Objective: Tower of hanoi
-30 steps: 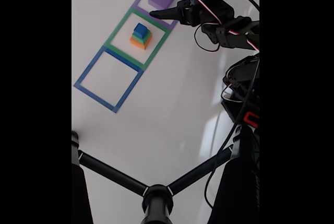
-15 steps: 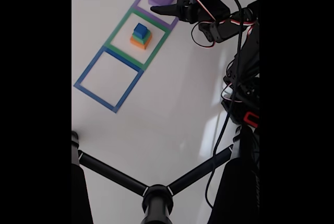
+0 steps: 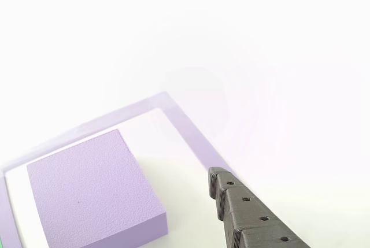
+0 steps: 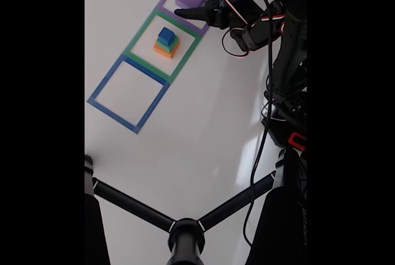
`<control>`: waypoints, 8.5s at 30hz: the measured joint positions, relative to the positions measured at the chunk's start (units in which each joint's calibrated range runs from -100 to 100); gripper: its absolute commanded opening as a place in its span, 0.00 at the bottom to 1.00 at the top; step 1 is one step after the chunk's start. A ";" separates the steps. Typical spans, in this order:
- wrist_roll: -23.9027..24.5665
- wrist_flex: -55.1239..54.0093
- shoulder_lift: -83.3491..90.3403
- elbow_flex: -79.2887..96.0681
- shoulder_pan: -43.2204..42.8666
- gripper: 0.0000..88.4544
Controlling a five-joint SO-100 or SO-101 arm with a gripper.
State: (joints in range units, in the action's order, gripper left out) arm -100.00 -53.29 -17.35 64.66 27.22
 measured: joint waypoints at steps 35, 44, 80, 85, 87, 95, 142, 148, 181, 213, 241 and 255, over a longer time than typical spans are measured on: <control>0.00 -1.36 -8.44 -5.83 -2.95 0.42; 0.00 -1.36 -8.44 -5.92 -3.27 0.32; 0.00 11.32 5.15 -4.44 -7.29 0.19; 0.00 24.08 14.18 -6.27 -7.29 0.19; 0.00 30.02 17.98 -8.36 -7.29 0.19; 0.00 68.54 37.57 -25.15 -8.76 0.19; 0.39 94.86 53.02 -28.89 -49.86 0.19; 0.59 62.28 45.34 -6.79 -49.86 0.19; 0.59 7.46 1.52 -3.57 -48.55 0.19; 0.59 4.17 -3.04 -4.96 -46.17 0.20; 0.59 1.77 -4.98 -4.96 -45.76 0.39; 0.59 25.04 21.78 -1.74 -45.85 0.35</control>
State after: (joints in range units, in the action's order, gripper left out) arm -99.41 -28.25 4.43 62.92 -18.62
